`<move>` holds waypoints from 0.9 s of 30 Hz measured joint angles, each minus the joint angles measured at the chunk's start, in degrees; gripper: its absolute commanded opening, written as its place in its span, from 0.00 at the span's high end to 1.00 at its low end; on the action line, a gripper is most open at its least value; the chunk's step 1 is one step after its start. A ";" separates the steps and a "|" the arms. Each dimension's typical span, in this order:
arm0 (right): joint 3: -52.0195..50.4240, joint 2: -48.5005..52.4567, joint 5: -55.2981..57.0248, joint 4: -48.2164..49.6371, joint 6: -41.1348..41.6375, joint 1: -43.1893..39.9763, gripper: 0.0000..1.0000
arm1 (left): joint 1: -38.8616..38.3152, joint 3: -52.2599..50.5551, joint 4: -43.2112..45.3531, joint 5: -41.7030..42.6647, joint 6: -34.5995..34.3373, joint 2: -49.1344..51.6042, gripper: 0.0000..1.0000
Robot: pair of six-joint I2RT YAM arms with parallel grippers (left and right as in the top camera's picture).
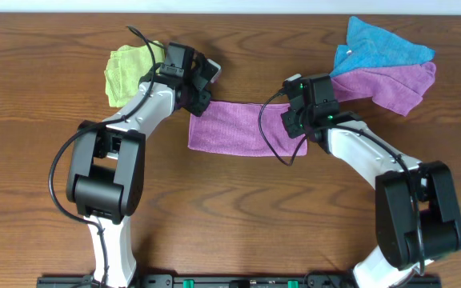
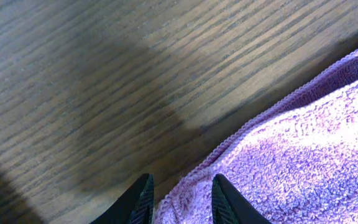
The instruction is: Fold the cloth
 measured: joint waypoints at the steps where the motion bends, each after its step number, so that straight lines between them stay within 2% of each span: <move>1: 0.00 0.00 -0.02 0.00 0.00 0.00 0.99 | 0.00 0.00 0.00 0.13 -0.02 0.02 0.68; 12: 0.00 0.00 0.00 -0.02 0.20 0.00 0.99 | 0.00 0.00 0.28 1.18 -2.25 1.70 0.70; 13: 0.00 0.00 0.00 0.00 0.20 0.00 0.99 | 0.00 0.00 0.46 1.25 -2.54 1.86 0.73; 14: 0.00 0.00 0.00 0.00 0.20 0.00 0.99 | 0.00 0.00 0.59 1.38 -2.78 1.95 0.87; 15: 0.00 0.00 0.00 0.00 0.20 0.00 0.99 | 0.00 0.00 0.61 1.46 -3.45 1.95 0.94; 27: 0.00 0.00 0.00 0.28 0.22 0.00 0.99 | 0.00 0.02 -0.46 1.33 -5.16 1.95 0.94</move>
